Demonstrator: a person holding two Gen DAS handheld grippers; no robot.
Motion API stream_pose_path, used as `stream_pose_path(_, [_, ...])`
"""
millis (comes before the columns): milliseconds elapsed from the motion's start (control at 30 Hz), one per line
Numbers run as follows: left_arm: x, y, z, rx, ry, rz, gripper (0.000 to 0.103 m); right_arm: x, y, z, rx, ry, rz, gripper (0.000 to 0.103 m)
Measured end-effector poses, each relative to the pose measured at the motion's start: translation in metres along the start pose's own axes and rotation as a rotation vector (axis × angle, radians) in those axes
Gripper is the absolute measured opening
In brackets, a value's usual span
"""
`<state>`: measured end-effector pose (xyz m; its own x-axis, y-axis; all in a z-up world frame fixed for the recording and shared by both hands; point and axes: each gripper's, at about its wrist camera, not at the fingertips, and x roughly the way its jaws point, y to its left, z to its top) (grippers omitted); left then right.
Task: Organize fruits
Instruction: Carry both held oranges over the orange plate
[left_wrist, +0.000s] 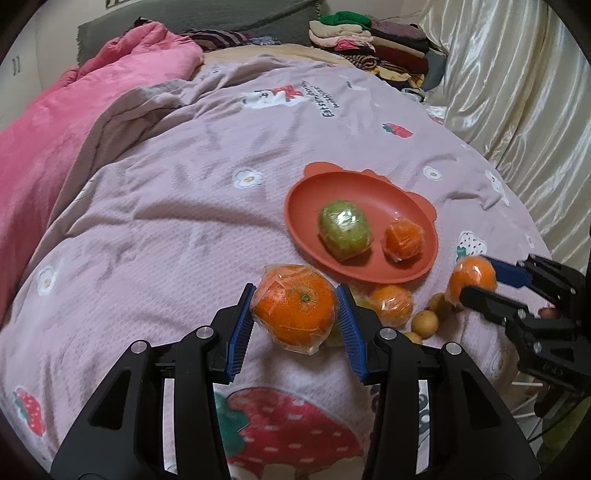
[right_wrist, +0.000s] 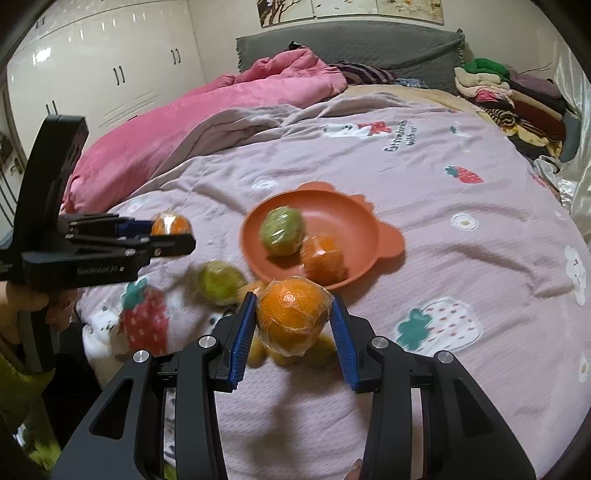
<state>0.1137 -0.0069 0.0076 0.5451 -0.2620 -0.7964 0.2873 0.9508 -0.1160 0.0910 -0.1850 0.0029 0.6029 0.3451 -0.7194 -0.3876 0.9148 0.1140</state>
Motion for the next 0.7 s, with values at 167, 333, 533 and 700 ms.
stream_pose_path(167, [0.01, -0.011, 0.007, 0.017, 0.012, -0.013, 0.036, 0.002, -0.015, 0.012, 0.002, -0.021, -0.012, 0.039])
stream_pose_path(333, [0.019, -0.02, 0.014, 0.03, 0.023, -0.018, 0.036, 0.007, -0.025, 0.022, -0.002, -0.029, -0.013, 0.039])
stream_pose_path(533, [0.028, -0.03, 0.02, 0.046, 0.034, -0.025, 0.036, 0.016, -0.033, 0.029, -0.001, -0.026, -0.001, 0.039])
stream_pose_path(700, [0.035, -0.038, 0.025, 0.06, 0.046, -0.034, 0.036, 0.024, -0.038, 0.035, -0.006, -0.023, 0.003, 0.039])
